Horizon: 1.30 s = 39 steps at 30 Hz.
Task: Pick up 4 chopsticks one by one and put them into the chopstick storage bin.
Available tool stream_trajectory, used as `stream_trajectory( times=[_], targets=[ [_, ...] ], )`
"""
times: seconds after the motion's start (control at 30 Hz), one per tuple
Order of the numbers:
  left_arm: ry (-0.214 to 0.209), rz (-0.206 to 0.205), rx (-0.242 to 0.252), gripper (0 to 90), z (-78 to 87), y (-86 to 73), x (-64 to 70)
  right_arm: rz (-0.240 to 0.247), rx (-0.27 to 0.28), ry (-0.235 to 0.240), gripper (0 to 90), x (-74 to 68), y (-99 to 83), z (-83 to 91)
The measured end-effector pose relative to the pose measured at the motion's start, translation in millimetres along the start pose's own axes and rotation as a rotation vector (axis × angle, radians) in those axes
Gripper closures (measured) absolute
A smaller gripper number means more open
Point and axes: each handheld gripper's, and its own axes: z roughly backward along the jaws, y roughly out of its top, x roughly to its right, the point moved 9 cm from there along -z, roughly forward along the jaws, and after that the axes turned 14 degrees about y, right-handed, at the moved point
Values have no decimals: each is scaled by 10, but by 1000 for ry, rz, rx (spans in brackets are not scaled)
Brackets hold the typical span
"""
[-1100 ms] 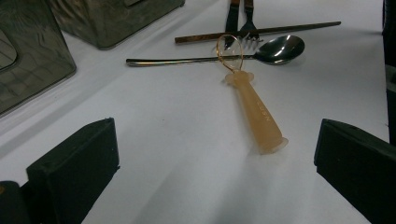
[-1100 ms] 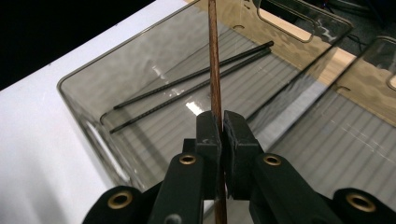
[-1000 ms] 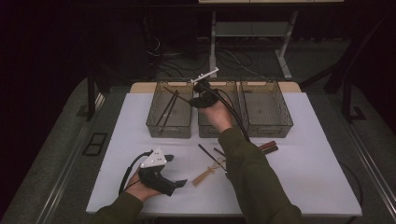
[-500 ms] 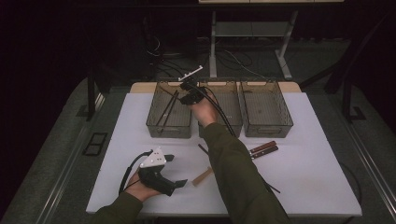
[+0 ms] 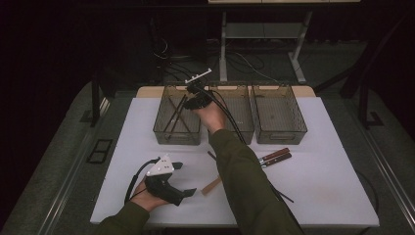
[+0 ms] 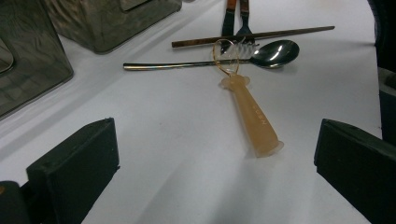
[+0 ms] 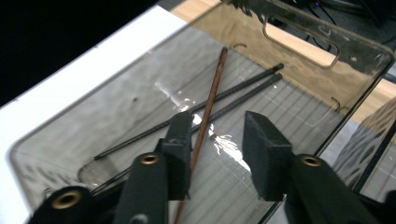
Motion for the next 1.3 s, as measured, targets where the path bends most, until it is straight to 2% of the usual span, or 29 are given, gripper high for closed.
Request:
stream_trajectory(
  times=[0.33, 0.57, 0.7, 0.77, 0.83, 1.0, 1.3],
  targets=[
    [2, 7, 1, 0, 1, -1, 5, 50, 66, 84, 434, -96, 9, 337],
    [-3, -6, -5, 0, 6, -14, 2, 79, 81, 128, 345, -125, -154, 614],
    [-1, -11, -3, 0, 12, -13, -1, 105, 73, 131, 302, -114, -265, 787],
    [0, -8, -5, 0, 11, -16, 0, 119, 79, 117, 296, -94, -304, 879],
    [1, 0, -2, 0, 6, -17, 3, 122, 95, 118, 287, -83, -338, 960],
    [5, 5, -3, 0, 8, -21, 0, 132, 85, 110, 236, -56, -471, 1108],
    [10, 1, -18, 0, 9, -38, -3, 157, 105, 122, 232, -68, -696, 1351]
  ],
)
